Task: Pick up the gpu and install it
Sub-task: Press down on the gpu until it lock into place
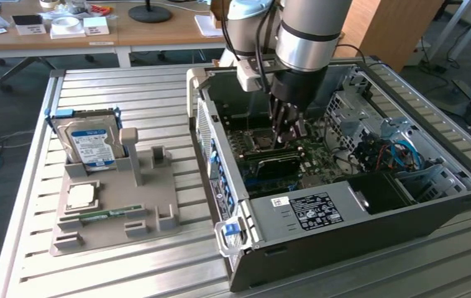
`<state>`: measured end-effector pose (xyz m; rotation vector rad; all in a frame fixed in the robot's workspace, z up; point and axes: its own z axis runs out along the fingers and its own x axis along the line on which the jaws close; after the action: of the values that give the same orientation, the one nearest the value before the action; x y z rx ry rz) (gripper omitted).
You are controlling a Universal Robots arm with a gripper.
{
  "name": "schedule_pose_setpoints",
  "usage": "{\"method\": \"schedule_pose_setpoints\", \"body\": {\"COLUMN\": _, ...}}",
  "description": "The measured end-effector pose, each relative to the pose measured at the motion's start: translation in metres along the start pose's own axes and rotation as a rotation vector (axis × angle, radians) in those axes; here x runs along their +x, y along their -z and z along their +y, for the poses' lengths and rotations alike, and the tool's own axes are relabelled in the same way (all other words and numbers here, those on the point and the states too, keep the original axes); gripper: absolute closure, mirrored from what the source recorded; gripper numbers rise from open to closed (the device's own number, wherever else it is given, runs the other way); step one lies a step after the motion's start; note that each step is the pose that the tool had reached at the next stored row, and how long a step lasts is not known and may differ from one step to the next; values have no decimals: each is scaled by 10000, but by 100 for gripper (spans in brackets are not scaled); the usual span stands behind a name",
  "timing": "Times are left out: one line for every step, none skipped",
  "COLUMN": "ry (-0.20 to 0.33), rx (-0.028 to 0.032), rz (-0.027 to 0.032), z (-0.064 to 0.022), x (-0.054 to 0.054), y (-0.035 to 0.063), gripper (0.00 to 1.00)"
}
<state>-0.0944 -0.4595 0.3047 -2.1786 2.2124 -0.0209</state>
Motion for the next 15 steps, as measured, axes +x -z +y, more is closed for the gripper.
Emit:
{"method": "schedule_pose_setpoints", "body": {"ry": -4, "rx": -48, "rz": 3, "z": -11, "x": 0, "y": -4, "gripper": 89}}
{"method": "schedule_pose_setpoints", "body": {"ry": -9, "rx": -138, "rz": 5, "z": -21, "x": -1, "y": -11, "gripper": 89}}
{"method": "schedule_pose_setpoints", "body": {"ry": -16, "rx": -237, "rz": 8, "z": -28, "x": -2, "y": -18, "gripper": 89}}
{"method": "schedule_pose_setpoints", "body": {"ry": -27, "rx": -341, "rz": 11, "z": -32, "x": -5, "y": -24, "gripper": 89}}
{"method": "schedule_pose_setpoints", "body": {"ry": -47, "rx": -435, "rz": 12, "z": -33, "x": -7, "y": -28, "gripper": 89}}
{"method": "schedule_pose_setpoints", "body": {"ry": -62, "rx": -465, "rz": 12, "z": -33, "x": -8, "y": -29, "gripper": 89}}
{"method": "schedule_pose_setpoints", "body": {"ry": -65, "rx": -466, "rz": 13, "z": -32, "x": -8, "y": -28, "gripper": 89}}
{"method": "schedule_pose_setpoints", "body": {"ry": -65, "rx": -467, "rz": 13, "z": -32, "x": -9, "y": -28, "gripper": 89}}
{"method": "schedule_pose_setpoints", "body": {"ry": -65, "rx": -467, "rz": 13, "z": -33, "x": -9, "y": -28, "gripper": 89}}
{"method": "schedule_pose_setpoints", "body": {"ry": -66, "rx": -467, "rz": 12, "z": -34, "x": -9, "y": -29, "gripper": 89}}
{"method": "schedule_pose_setpoints", "body": {"ry": -64, "rx": -466, "rz": 11, "z": -42, "x": -10, "y": -30, "gripper": 89}}
{"method": "schedule_pose_setpoints", "body": {"ry": -65, "rx": -466, "rz": 11, "z": -49, "x": -12, "y": -31, "gripper": 89}}
{"method": "schedule_pose_setpoints", "body": {"ry": -65, "rx": -468, "rz": 12, "z": -55, "x": -13, "y": -31, "gripper": 89}}
{"method": "schedule_pose_setpoints", "body": {"ry": -65, "rx": -467, "rz": 11, "z": -63, "x": -14, "y": -32, "gripper": 89}}
{"method": "schedule_pose_setpoints", "body": {"ry": -65, "rx": -467, "rz": 12, "z": -67, "x": -14, "y": -33, "gripper": 89}}
